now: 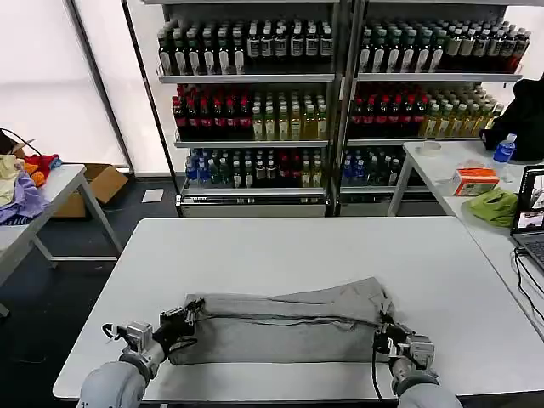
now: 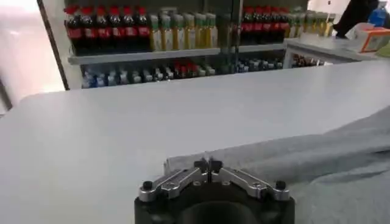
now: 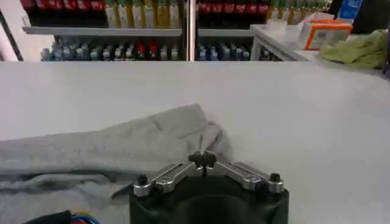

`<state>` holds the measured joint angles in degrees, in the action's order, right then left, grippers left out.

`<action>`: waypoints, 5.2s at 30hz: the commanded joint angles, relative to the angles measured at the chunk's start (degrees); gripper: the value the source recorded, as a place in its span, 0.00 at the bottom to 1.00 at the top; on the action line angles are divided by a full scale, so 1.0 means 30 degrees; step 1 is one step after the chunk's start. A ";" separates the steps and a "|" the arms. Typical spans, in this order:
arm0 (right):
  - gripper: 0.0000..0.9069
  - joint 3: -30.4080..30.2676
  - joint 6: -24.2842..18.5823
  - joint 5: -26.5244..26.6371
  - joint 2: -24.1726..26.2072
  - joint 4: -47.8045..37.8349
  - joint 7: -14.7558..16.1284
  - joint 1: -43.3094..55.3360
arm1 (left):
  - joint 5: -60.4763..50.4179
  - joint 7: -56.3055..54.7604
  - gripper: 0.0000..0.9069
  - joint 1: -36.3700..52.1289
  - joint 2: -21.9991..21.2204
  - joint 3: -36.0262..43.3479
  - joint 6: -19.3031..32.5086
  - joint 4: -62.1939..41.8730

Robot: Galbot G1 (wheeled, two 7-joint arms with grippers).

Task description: Fold and organize the clothes.

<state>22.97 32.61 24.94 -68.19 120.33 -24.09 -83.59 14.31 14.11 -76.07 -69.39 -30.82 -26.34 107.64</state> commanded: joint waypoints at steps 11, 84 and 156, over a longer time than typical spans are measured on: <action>1.00 0.1015 -0.0821 -0.0994 0.0067 0.2339 -0.0450 -0.1350 | -0.0706 -0.1896 1.00 -0.1409 -0.1144 -0.0541 -0.0018 0.2407; 1.00 -0.0338 -0.0827 -0.0675 0.0195 0.3118 -0.0354 0.1804 | 0.2692 -0.2016 0.00 -0.1514 0.5404 -1.0987 -0.1011 0.1392; 1.00 0.1578 -0.2262 -0.1727 -0.0674 0.4025 -0.0544 -0.1652 | 0.0817 -0.2736 0.01 0.1315 -0.3587 0.3921 -0.2210 0.0824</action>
<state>28.19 25.97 19.92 -70.16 132.75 -25.73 -88.51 16.27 5.26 -71.87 -79.41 -20.03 -32.97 111.20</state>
